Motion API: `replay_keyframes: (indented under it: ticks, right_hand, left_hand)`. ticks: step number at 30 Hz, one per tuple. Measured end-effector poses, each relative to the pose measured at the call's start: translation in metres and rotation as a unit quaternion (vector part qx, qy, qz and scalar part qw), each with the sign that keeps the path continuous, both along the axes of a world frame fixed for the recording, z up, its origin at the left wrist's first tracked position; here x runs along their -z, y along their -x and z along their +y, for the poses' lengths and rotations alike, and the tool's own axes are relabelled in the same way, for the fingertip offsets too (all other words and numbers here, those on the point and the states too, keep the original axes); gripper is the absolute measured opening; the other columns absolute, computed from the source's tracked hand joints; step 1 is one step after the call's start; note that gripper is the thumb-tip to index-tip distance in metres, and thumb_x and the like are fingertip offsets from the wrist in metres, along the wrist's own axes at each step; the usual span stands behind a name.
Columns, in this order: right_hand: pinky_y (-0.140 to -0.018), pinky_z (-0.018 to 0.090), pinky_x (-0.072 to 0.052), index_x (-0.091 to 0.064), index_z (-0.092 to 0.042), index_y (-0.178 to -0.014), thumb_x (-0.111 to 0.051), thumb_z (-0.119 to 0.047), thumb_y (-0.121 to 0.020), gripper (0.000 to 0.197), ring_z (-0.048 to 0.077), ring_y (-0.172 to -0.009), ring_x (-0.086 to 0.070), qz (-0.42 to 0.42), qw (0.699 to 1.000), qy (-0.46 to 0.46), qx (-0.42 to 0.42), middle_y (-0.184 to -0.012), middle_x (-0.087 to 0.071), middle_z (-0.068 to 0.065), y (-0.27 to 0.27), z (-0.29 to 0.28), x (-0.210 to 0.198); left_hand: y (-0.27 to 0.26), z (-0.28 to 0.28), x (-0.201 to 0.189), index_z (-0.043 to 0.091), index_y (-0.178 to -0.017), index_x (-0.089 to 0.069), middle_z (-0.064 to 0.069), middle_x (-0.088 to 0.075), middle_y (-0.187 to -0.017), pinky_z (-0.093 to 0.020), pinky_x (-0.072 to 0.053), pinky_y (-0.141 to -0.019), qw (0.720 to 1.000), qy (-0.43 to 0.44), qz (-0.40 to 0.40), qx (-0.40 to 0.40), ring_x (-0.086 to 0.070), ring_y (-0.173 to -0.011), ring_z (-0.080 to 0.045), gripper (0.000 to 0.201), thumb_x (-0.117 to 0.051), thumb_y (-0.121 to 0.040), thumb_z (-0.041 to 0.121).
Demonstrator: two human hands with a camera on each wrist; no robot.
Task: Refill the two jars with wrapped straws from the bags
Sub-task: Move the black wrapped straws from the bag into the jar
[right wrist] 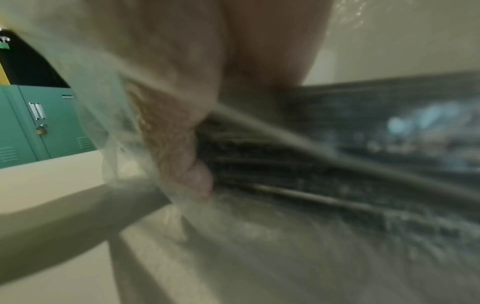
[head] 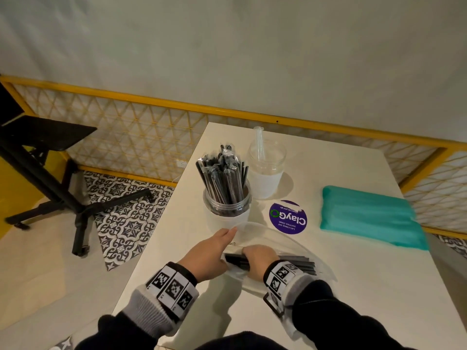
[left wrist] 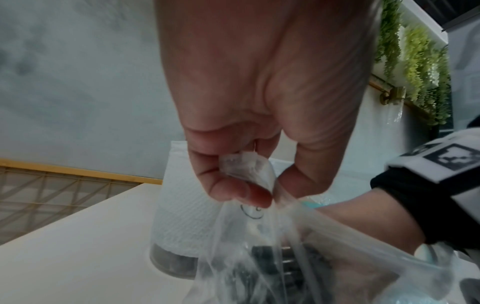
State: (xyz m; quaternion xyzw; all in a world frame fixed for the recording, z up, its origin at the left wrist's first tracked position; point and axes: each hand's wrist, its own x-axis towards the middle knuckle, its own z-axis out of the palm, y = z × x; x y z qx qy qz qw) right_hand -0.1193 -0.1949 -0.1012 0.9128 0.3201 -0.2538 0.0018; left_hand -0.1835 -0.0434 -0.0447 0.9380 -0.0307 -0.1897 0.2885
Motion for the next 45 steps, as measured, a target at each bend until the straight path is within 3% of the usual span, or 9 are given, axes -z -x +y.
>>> replay_keyframes:
  ticks: [13,20,26,29,32,35,38,42,45]
  right_hand:
    - [-0.081,0.034,-0.047,-0.057,-0.018,-0.108,-0.062,-0.011,-0.077,0.032,0.029,-0.097,-0.061,0.018,0.994,-0.078,0.077,-0.105,-0.066,0.008,-0.014,-0.035,-0.019]
    - [-0.065,0.025,-0.039,-0.057,-0.023,-0.087,-0.062,-0.011,-0.074,0.018,0.021,-0.082,-0.059,0.028,0.976,-0.200,0.077,-0.084,-0.064,0.001,-0.013,-0.054,-0.067]
    - [-0.064,0.026,-0.051,-0.061,-0.028,-0.078,-0.070,-0.008,-0.072,0.022,0.014,-0.067,-0.060,0.036,0.863,-0.453,0.219,-0.075,-0.066,0.007,-0.013,-0.075,-0.132]
    - [-0.064,0.015,-0.050,-0.067,-0.013,-0.084,-0.070,-0.004,-0.076,0.012,0.010,-0.064,-0.063,0.027,0.791,-0.557,0.251,-0.074,-0.069,0.005,-0.019,-0.076,-0.163]
    - [-0.071,0.015,-0.052,-0.069,-0.007,-0.090,-0.069,-0.001,-0.078,0.013,0.002,-0.075,-0.066,0.059,0.715,-0.645,0.265,-0.081,-0.070,-0.003,-0.028,-0.073,-0.183]
    - [-0.072,0.016,-0.052,-0.069,-0.005,-0.088,-0.069,0.000,-0.079,0.010,0.004,-0.078,-0.066,0.060,0.683,-0.682,0.254,-0.082,-0.069,0.000,-0.038,-0.064,-0.196]
    - [-0.075,0.019,-0.053,-0.069,-0.006,-0.085,-0.069,0.001,-0.079,0.010,0.005,-0.077,-0.065,0.045,0.650,-0.713,0.257,-0.080,-0.068,-0.001,-0.048,-0.050,-0.204]
    - [-0.080,0.024,-0.052,-0.067,-0.017,-0.079,-0.068,0.005,-0.079,0.022,0.008,-0.078,-0.064,0.056,0.615,-0.754,0.222,-0.077,-0.068,-0.005,-0.056,-0.022,-0.209]
    - [-0.085,0.028,-0.052,-0.069,-0.022,-0.078,-0.069,0.004,-0.078,0.025,0.008,-0.079,-0.065,0.080,0.611,-0.755,0.223,-0.074,-0.069,-0.010,-0.059,0.005,-0.208]
  left_hand:
    - [-0.010,-0.022,0.002,0.022,-0.150,-0.014,0.001,-0.035,-0.143,-0.034,-0.044,-0.080,0.999,-0.035,-0.013,0.019,-0.056,-0.106,-0.030,0.083,-0.049,-0.078,0.000]
    - [-0.026,-0.024,-0.005,0.019,-0.149,-0.019,-0.001,-0.028,-0.150,-0.032,-0.043,-0.096,0.999,-0.017,-0.026,-0.021,-0.050,-0.122,-0.027,0.079,-0.052,-0.079,0.005]
    - [-0.042,-0.032,-0.009,0.022,-0.144,-0.033,-0.001,-0.057,-0.123,-0.020,-0.041,-0.080,0.997,0.053,0.013,-0.047,-0.053,-0.087,-0.014,0.062,-0.056,-0.087,0.021]
    - [-0.049,-0.043,-0.008,0.021,-0.135,-0.047,0.001,-0.062,-0.101,-0.013,-0.041,-0.056,0.985,0.142,0.047,-0.081,-0.054,-0.066,-0.013,0.047,-0.058,-0.089,0.027]
    - [-0.052,-0.046,-0.009,0.026,-0.132,-0.048,-0.002,-0.059,-0.117,-0.020,-0.046,-0.073,0.992,0.099,0.025,-0.074,-0.062,-0.093,-0.019,0.048,-0.056,-0.088,0.045]
    - [-0.046,-0.039,-0.018,0.031,-0.135,-0.044,0.000,-0.048,-0.136,-0.033,-0.042,-0.097,0.997,-0.035,-0.052,-0.050,-0.051,-0.121,-0.019,0.057,-0.052,-0.085,0.057]
    - [-0.031,-0.027,-0.041,0.028,-0.116,-0.061,0.008,-0.063,-0.114,-0.029,-0.048,-0.076,0.978,-0.005,-0.177,-0.108,-0.061,-0.092,-0.011,0.045,-0.058,-0.081,0.057]
    - [-0.015,0.002,-0.058,0.021,-0.068,-0.058,0.006,-0.058,-0.066,-0.030,-0.039,-0.056,0.888,0.104,-0.332,-0.302,-0.050,-0.059,-0.012,0.028,-0.072,-0.075,0.044]
    - [-0.026,0.026,-0.056,0.020,-0.109,-0.056,0.002,-0.056,-0.096,-0.032,-0.046,-0.074,0.870,0.161,-0.269,-0.380,-0.053,-0.085,-0.015,0.062,-0.080,-0.061,0.051]
